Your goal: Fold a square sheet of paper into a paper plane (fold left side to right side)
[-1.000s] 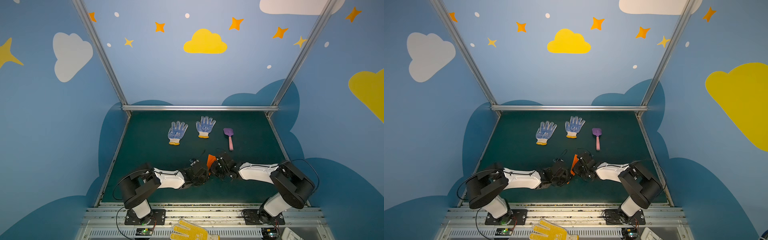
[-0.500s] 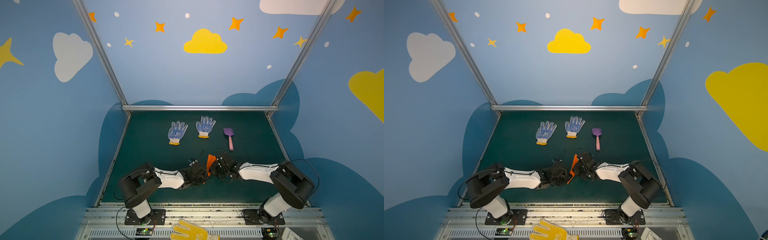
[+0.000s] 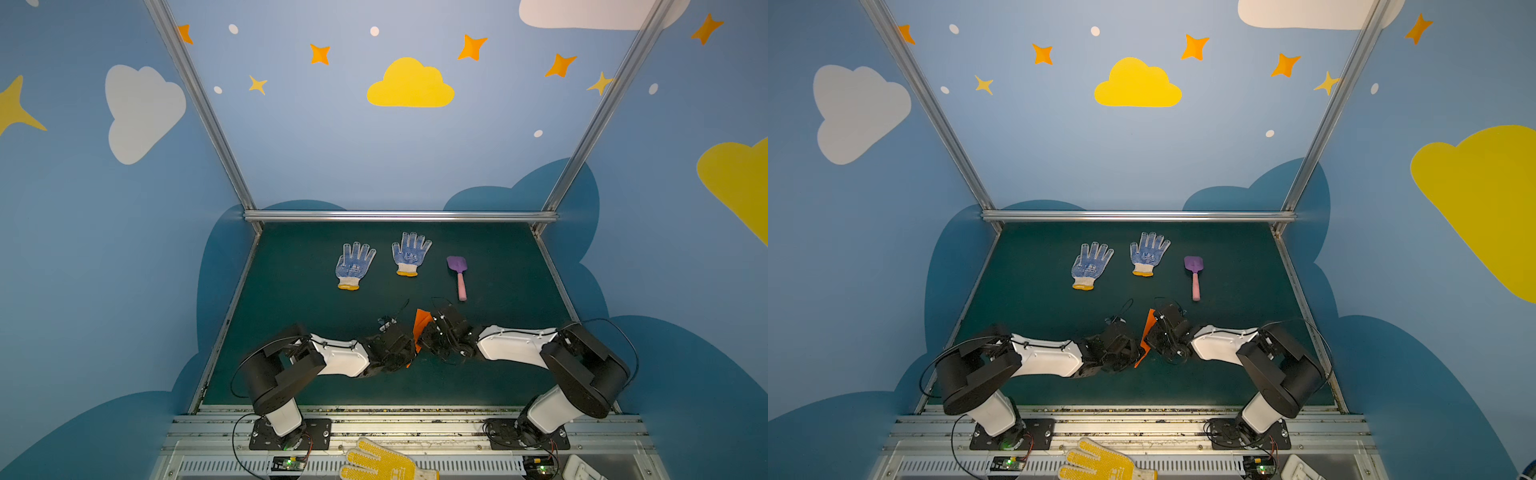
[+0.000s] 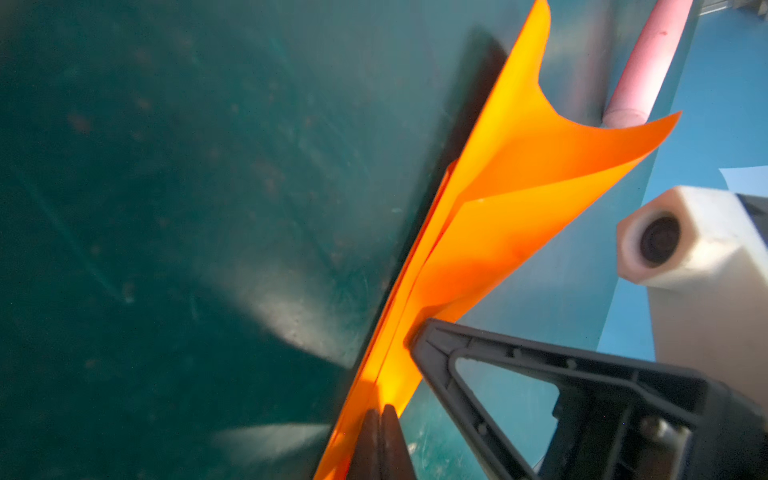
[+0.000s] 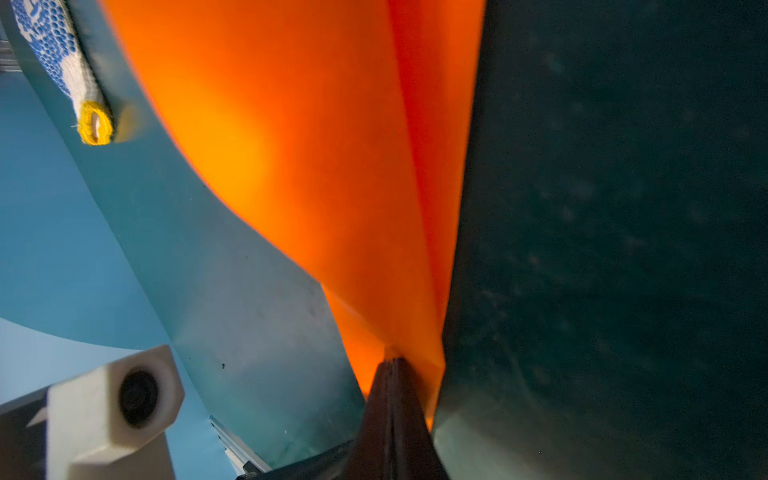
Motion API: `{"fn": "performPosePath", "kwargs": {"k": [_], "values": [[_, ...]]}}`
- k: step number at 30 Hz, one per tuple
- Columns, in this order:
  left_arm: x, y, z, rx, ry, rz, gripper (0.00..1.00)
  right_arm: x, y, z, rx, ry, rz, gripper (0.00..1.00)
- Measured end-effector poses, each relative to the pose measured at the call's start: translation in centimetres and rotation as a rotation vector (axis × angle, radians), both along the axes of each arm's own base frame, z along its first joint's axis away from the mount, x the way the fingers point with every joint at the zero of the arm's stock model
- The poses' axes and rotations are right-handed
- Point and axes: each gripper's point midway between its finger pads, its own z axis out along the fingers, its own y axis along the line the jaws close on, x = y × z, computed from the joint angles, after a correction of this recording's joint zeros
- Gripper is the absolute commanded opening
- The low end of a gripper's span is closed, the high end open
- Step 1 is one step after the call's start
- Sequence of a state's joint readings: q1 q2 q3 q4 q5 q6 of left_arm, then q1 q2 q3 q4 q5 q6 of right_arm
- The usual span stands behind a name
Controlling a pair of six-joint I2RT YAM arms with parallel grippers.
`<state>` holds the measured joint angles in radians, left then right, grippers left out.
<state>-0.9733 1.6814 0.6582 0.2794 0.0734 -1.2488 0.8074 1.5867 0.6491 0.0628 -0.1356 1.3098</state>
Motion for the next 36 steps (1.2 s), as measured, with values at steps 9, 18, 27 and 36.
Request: {"fn": "performPosePath", "kwargs": {"k": [9,18,27,36], "values": [[-1.4,0.6,-0.1,0.031,0.030,-0.044,0.03,0.0,-0.1,0.0,-0.004,0.003,-0.005,0.00],[-4.5,3.3,-0.2,0.045,0.081,-0.083,0.03,-0.1,-0.1,0.0,-0.001,0.008,-0.014,0.00],[-4.5,4.8,1.9,0.084,0.054,-0.068,0.03,-0.1,-0.2,-0.1,-0.001,0.009,-0.016,0.00],[-1.4,1.2,3.2,0.001,-0.003,-0.050,0.03,-0.2,-0.2,0.0,-0.002,0.003,-0.017,0.00]]}}
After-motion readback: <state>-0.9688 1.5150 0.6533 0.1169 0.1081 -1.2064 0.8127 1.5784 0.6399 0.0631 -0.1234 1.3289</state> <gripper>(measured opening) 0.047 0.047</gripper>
